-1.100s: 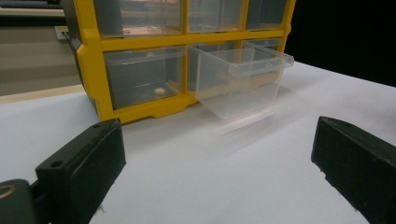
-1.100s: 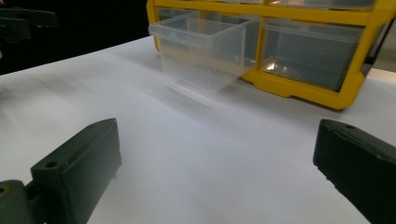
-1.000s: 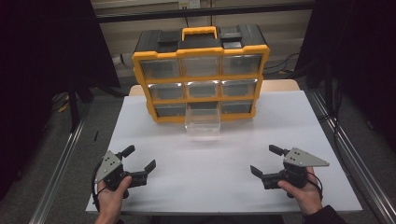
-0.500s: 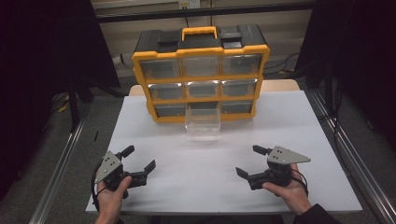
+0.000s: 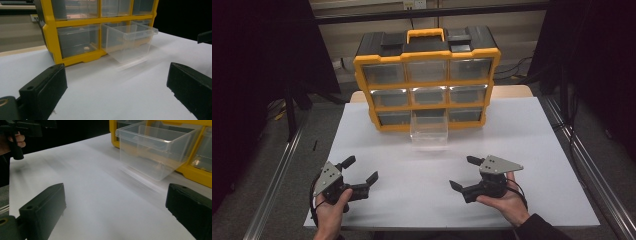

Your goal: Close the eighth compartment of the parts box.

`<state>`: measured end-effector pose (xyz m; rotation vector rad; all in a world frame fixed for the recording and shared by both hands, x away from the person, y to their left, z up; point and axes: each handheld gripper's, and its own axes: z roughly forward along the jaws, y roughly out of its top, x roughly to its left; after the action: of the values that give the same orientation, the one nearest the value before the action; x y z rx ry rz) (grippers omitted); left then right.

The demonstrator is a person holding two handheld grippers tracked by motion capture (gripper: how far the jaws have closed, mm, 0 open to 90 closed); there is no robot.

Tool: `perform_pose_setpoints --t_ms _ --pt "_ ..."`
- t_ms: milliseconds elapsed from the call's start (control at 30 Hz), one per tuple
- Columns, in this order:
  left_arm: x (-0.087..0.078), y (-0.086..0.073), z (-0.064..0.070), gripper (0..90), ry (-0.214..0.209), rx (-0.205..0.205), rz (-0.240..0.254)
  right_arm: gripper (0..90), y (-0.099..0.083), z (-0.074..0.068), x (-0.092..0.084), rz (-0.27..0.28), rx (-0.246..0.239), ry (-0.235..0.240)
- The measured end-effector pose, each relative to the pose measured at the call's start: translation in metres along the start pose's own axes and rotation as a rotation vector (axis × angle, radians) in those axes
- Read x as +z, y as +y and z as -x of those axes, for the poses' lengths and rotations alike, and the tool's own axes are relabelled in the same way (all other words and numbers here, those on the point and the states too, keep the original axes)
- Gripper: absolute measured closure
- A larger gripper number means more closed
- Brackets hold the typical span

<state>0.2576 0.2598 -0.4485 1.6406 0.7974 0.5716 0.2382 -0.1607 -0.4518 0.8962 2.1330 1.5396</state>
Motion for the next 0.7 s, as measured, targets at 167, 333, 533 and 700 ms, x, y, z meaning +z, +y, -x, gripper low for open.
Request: perform_pose_setpoints --t_ms 167,333,533,700 --pt "0.001 0.0 -0.001 2.7 0.0 0.014 -0.005 3.2 0.009 -0.002 0.014 0.006 0.011 0.03" --pt "0.0 0.0 -0.001 2.7 -0.001 0.012 -0.007 6.1 0.013 -0.006 0.025 0.005 0.006 0.052" --pt "0.0 0.001 0.0 2.6 0.002 0.016 -0.005 13.3 0.015 -0.006 0.033 0.008 0.017 0.064" --pt "0.0 0.001 0.0 2.6 0.004 0.017 -0.009 18.1 0.019 -0.006 0.038 0.017 0.019 0.073"
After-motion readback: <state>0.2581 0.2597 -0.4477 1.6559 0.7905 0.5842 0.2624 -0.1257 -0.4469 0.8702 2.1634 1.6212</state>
